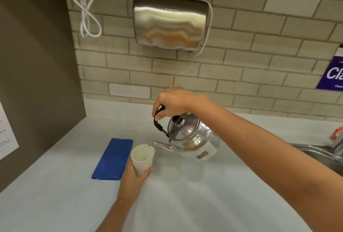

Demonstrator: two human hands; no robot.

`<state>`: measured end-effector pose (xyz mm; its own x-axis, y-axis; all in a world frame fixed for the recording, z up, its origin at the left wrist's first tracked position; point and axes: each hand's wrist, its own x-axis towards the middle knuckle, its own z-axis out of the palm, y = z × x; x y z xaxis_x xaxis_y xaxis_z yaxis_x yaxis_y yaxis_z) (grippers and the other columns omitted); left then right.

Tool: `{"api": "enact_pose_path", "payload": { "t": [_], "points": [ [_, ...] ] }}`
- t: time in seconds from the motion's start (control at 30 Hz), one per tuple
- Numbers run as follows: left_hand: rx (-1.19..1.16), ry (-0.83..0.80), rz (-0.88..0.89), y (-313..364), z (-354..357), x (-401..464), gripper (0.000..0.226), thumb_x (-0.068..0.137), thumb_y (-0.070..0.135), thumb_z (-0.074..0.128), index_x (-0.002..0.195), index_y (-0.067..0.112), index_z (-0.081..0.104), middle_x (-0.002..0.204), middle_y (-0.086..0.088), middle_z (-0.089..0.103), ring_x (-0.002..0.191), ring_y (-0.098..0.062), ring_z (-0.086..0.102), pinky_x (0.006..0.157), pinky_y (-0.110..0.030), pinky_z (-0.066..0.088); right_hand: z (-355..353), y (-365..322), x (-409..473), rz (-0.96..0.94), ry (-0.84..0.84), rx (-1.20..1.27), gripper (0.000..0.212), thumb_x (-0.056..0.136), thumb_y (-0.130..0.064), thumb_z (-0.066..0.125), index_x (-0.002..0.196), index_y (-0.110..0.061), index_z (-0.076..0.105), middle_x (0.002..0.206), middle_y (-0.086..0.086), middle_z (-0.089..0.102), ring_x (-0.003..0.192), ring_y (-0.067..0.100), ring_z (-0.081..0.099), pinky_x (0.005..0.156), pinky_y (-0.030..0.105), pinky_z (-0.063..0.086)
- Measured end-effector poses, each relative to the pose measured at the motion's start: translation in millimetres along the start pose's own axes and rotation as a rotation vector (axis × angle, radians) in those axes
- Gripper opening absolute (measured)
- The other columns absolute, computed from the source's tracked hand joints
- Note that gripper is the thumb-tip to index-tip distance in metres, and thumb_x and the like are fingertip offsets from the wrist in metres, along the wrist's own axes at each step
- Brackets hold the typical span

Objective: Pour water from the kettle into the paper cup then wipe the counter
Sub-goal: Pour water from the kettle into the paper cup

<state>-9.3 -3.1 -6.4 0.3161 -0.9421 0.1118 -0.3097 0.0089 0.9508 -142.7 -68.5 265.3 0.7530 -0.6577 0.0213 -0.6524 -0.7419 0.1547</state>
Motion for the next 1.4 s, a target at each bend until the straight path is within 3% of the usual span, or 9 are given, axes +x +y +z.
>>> {"api": "enact_pose_path", "payload": {
  "t": [0.13,0.6,1.0,1.4],
  "points": [
    [-0.009,-0.003,-0.001,1,-1,-1,0.077,0.074,0.025,0.075,0.136,0.018,0.031,0.125,-0.007,0.053,0.113,-0.027,0.052,0.096,-0.047,0.048,-1,-4,3,-0.011,-0.033,-0.007,0.022,0.08,-0.045,0.065,0.099,-0.034,0.069,0.063,-0.022,0.047,0.061,0.002,0.046,0.053,0.024,0.037],
    [0.0,-0.005,-0.01,2,-1,-2,0.079,0.073,0.03,0.075,0.136,0.02,0.029,0.126,-0.006,0.052,0.109,-0.021,0.051,0.094,-0.039,0.048,-3,-14,11,-0.066,-0.055,-0.09,0.024,0.08,-0.046,0.064,0.1,-0.033,0.068,0.065,-0.022,0.042,0.06,-0.001,0.041,0.05,0.025,0.031],
    [0.018,-0.005,-0.019,1,-1,-2,0.084,0.073,0.031,0.075,0.14,0.017,0.025,0.133,-0.008,0.049,0.119,-0.028,0.049,0.1,-0.048,0.046,-7,-15,8,-0.075,-0.058,-0.125,0.021,0.08,-0.046,0.065,0.096,-0.033,0.068,0.063,-0.023,0.039,0.057,-0.002,0.037,0.049,0.024,0.028],
    [0.009,0.014,-0.002,-2,1,0,0.076,0.072,0.029,0.076,0.134,0.02,0.032,0.12,-0.003,0.054,0.108,-0.023,0.053,0.091,-0.038,0.049,-16,-14,-1,-0.087,-0.04,-0.154,0.022,0.08,-0.045,0.065,0.098,-0.033,0.069,0.062,-0.022,0.041,0.065,0.005,0.041,0.049,0.023,0.029]
  ]
}}
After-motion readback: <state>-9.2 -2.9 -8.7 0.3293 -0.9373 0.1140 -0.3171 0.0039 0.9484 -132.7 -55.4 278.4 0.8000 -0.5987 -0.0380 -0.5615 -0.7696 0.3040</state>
